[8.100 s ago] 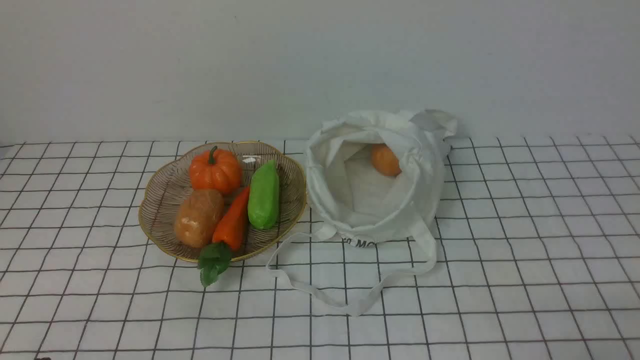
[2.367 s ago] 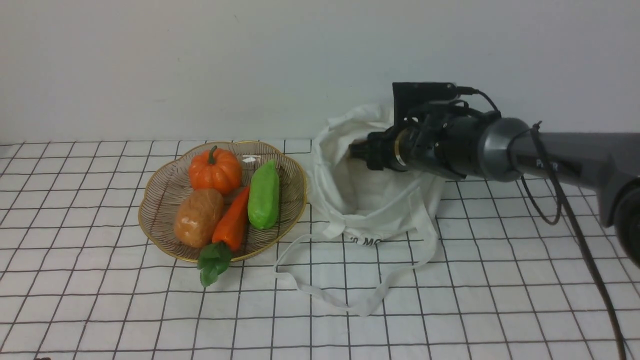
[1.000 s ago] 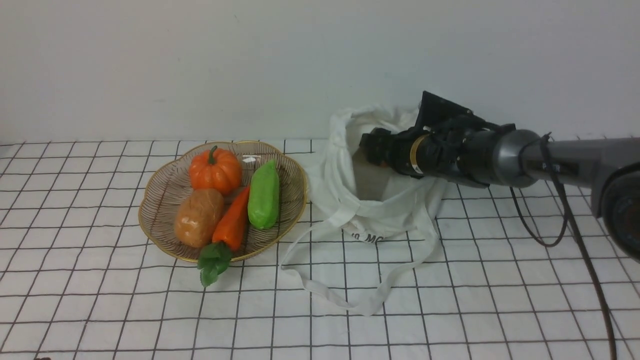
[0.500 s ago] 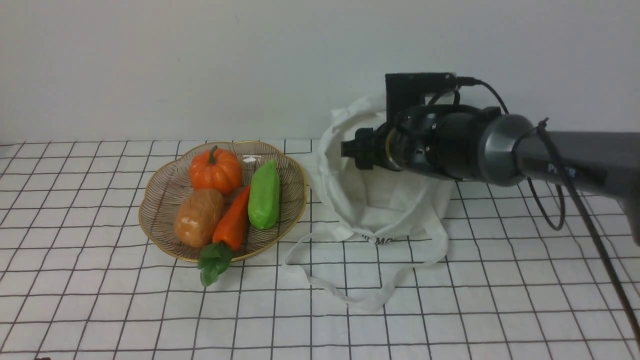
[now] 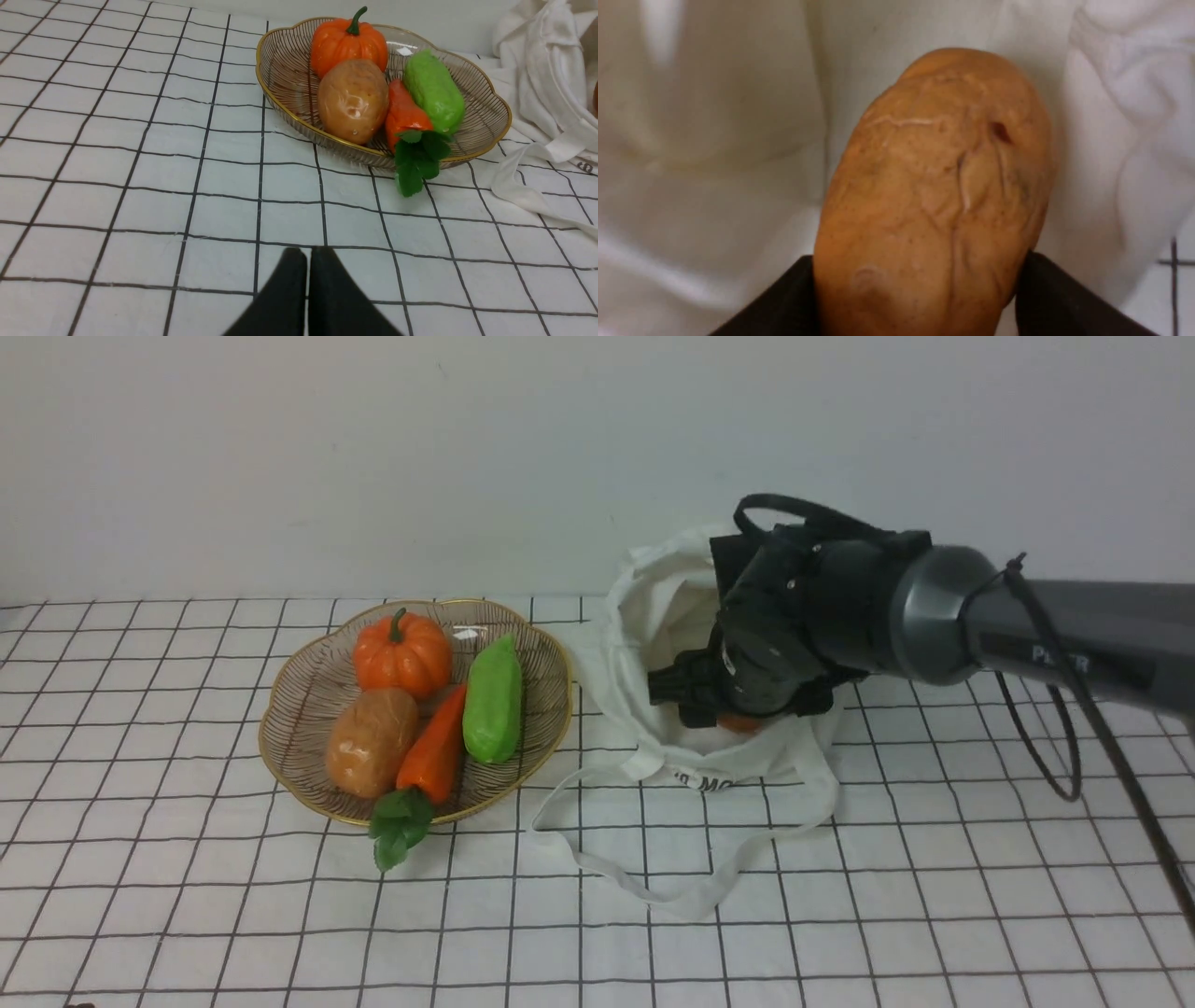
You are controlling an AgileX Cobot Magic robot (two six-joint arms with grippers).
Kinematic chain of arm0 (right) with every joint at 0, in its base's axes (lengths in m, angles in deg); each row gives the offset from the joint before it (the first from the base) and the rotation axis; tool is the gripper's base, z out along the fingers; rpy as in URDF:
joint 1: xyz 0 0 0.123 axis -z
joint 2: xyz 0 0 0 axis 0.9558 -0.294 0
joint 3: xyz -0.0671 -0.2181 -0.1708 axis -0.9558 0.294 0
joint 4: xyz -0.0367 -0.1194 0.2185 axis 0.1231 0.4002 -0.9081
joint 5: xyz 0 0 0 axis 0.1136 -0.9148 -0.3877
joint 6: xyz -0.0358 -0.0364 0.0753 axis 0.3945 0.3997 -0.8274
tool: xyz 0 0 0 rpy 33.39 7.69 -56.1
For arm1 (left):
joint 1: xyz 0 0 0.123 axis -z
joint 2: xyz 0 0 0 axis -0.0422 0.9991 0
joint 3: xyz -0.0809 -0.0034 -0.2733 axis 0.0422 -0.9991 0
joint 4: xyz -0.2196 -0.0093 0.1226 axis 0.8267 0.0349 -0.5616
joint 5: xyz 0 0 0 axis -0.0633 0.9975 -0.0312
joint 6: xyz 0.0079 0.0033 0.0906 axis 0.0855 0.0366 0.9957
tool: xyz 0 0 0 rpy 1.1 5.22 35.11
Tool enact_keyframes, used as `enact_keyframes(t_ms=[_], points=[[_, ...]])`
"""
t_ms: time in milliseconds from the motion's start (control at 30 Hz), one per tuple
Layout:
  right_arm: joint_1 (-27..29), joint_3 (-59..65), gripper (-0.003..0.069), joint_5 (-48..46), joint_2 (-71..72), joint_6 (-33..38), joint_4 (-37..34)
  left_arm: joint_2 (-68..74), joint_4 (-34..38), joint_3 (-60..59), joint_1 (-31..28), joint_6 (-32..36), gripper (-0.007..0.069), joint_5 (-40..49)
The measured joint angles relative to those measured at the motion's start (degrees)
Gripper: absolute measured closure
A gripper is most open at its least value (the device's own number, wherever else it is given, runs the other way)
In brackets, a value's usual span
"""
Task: Take vegetables from bag on white checkered tablecloth place on plate.
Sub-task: 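Take the potato out of the bag and place it in the dish with the right gripper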
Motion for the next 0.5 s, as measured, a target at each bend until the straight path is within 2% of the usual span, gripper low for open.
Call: enact_keyframes(t_ms=[100,267,400,500], points=[[-0.5,0.0,0.0183,-2.2,4.0,4.9,-3.5,0.0,0.0,0.0,0.0,0.0,0.0632,0.0],[-2.7,0.0,0.0183,-1.2,11.4,9.1,-7.3,0.0,0.0,0.0,0.0,0.0,0.0632,0.0],[-5.7,0.0,0.0183,7.7,14.4,12.7,-11.2,0.0,0.0,0.0,0.0,0.0,0.0632,0.0],[-8.6,0.0,0.0183,17.8,12.5,15.5,-13.4,0.0,0.0,0.0,0.0,0.0,0.0632,0.0]])
